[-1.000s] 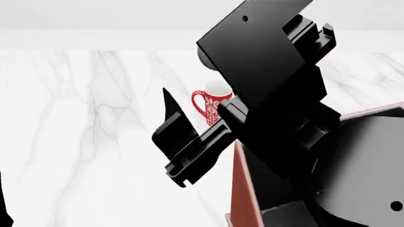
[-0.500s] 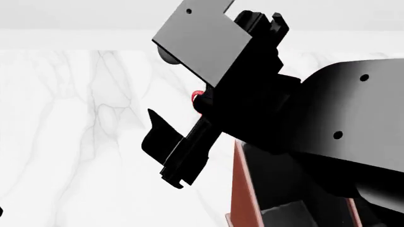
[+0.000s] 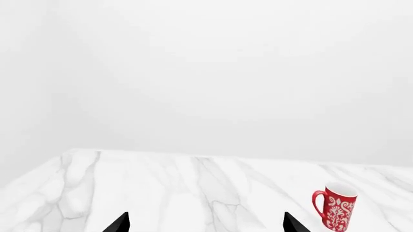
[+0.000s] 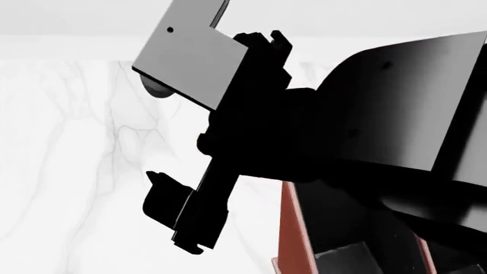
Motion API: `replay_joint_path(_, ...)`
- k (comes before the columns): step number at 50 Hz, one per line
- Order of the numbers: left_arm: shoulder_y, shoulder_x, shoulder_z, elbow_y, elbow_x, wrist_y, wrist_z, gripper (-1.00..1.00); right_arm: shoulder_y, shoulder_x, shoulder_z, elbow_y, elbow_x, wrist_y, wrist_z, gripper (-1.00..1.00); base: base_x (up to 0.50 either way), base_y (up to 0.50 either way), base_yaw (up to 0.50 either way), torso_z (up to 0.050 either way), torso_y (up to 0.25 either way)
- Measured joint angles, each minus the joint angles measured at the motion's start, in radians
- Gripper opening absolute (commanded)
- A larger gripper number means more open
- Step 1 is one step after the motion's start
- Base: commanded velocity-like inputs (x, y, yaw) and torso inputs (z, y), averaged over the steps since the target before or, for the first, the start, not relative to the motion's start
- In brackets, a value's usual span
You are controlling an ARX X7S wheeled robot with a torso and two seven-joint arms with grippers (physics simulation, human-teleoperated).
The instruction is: Pick up the book and place it in the left compartment of the caddy.
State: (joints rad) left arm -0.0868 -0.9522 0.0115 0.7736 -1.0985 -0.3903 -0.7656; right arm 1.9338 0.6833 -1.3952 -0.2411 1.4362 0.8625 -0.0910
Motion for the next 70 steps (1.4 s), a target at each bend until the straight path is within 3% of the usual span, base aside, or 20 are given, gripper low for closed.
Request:
replay_joint_path(37,0.009,-0.007,-0.019,-0.006,-0.007,0.009,0.007,1.0,-0.097,-0.112,-0.059,0.013,-0.047,-0.024,-0.123,1.0,0.0,0.0,0.0,0.0,0.0)
replay_joint_path(70,0.011,-0.007,-0.02,-0.001,-0.002,0.009,0.006,1.0,-0.21,-0.147,-0.105,0.046,-0.108,-0.072,-0.152,1.0,0.0,0.0,0.0,0.0,0.0)
